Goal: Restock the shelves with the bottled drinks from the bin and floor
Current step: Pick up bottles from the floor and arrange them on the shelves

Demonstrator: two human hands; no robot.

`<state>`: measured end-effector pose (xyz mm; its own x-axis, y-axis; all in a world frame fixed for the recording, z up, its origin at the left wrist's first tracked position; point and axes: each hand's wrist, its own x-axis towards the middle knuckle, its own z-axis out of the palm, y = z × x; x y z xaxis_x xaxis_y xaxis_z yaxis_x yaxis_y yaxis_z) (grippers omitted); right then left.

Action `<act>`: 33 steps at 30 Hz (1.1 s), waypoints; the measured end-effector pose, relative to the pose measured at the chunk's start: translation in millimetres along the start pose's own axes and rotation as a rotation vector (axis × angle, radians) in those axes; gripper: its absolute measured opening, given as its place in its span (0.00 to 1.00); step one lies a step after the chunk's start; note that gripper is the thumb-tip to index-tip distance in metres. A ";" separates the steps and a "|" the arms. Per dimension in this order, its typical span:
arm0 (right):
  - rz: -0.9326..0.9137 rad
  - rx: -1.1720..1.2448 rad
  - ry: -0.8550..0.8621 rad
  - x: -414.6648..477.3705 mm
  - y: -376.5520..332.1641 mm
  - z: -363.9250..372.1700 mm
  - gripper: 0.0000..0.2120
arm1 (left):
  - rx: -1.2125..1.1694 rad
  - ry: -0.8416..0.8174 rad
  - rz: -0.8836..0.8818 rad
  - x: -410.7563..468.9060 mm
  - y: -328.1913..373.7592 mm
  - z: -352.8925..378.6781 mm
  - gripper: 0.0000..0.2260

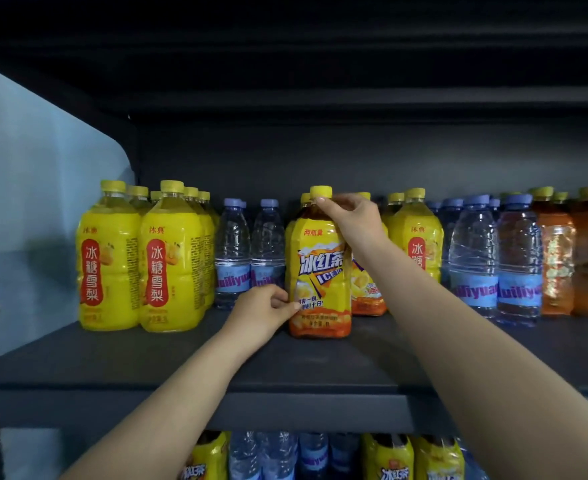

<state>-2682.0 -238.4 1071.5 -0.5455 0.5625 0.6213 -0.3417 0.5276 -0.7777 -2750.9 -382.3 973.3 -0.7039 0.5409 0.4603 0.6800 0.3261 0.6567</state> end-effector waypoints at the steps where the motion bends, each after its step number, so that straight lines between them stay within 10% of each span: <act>1: 0.010 0.001 -0.017 -3.6 1.5 -2.6 0.19 | 0.016 0.001 0.006 -0.8 0.6 -0.4 0.16; 10: 0.130 -0.044 -0.362 -17.7 3.6 -32.3 0.33 | -0.102 -0.025 -0.046 -0.2 4.0 -2.7 0.17; 33: 0.089 0.012 -0.308 -11.9 16.6 -7.2 0.34 | -0.188 -0.013 -0.105 13.8 -7.6 -13.2 0.06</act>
<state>-2675.7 -231.7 1051.8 -0.7788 0.3860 0.4944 -0.2905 0.4767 -0.8297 -2768.5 -387.5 982.6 -0.7652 0.5221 0.3767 0.5521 0.2310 0.8011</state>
